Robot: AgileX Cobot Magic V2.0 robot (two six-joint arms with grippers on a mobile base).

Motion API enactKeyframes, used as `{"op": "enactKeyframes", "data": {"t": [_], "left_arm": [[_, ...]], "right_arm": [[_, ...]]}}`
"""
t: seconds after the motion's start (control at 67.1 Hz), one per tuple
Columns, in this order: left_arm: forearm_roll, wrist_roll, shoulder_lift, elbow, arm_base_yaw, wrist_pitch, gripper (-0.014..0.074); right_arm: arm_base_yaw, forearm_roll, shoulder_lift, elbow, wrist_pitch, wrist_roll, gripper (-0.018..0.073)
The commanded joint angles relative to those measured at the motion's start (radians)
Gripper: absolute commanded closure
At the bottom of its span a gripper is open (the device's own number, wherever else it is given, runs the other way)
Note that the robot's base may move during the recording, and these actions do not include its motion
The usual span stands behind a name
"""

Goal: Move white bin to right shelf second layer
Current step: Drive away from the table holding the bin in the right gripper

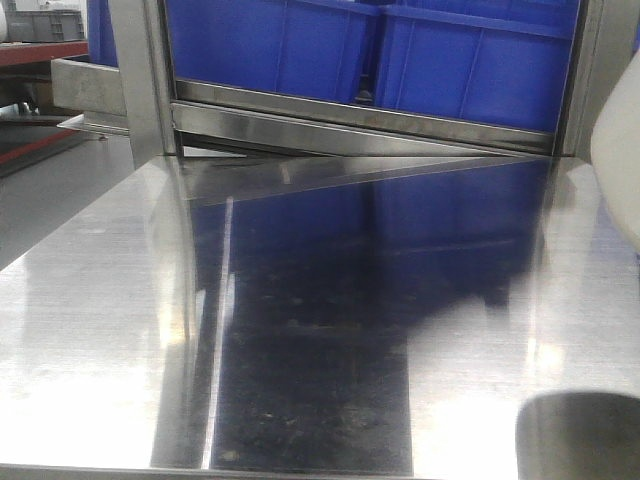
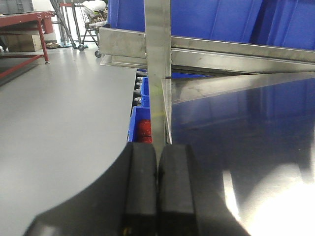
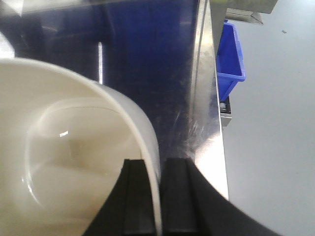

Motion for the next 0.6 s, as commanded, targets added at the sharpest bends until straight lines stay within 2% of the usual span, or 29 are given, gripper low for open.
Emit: {"op": "enactKeyframes", "data": {"t": [0.0,0.581], "left_arm": [[0.000,-0.003,-0.015,0.037,-0.006,-0.086,0.0512],[0.000,-0.003,-0.015,0.037,-0.006,-0.086,0.0512]], "right_arm": [[-0.006,0.006,-0.002,-0.031,-0.090,-0.009,0.0472],[-0.006,0.006,-0.002,-0.031,-0.090,-0.009,0.0472]]}}
